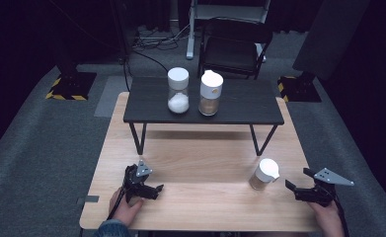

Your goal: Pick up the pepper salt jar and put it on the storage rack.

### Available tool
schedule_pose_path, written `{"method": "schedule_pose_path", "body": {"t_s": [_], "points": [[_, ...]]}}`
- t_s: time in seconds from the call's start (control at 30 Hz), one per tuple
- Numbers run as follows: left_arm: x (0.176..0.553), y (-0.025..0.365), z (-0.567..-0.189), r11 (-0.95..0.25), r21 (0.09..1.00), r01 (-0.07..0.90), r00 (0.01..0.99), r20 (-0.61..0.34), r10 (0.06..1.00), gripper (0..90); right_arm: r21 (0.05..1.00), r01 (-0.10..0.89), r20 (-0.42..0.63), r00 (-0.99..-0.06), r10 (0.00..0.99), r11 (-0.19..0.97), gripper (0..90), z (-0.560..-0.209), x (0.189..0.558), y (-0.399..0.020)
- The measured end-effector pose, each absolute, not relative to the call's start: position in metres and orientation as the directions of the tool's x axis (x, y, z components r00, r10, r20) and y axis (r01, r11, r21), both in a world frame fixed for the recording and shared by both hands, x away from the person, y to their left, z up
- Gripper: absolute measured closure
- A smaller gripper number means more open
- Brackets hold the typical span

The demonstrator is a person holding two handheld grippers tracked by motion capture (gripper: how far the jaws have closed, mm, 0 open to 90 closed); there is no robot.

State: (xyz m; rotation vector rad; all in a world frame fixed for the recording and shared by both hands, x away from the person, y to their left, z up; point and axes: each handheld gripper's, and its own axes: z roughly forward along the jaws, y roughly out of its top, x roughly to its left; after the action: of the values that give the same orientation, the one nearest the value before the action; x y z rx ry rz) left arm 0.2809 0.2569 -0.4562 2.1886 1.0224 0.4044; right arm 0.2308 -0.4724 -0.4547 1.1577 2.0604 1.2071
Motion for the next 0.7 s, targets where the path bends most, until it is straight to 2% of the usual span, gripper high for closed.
{"method": "schedule_pose_path", "body": {"t_s": [0.7], "points": [[0.281, 0.257, -0.456, -0.461, 0.692, 0.555, 0.642, -0.005, 0.766, 0.2, 0.829, 0.467, 0.005, -0.558, 0.83, 0.309, 3.3, -0.469, 0.229, -0.472]]}}
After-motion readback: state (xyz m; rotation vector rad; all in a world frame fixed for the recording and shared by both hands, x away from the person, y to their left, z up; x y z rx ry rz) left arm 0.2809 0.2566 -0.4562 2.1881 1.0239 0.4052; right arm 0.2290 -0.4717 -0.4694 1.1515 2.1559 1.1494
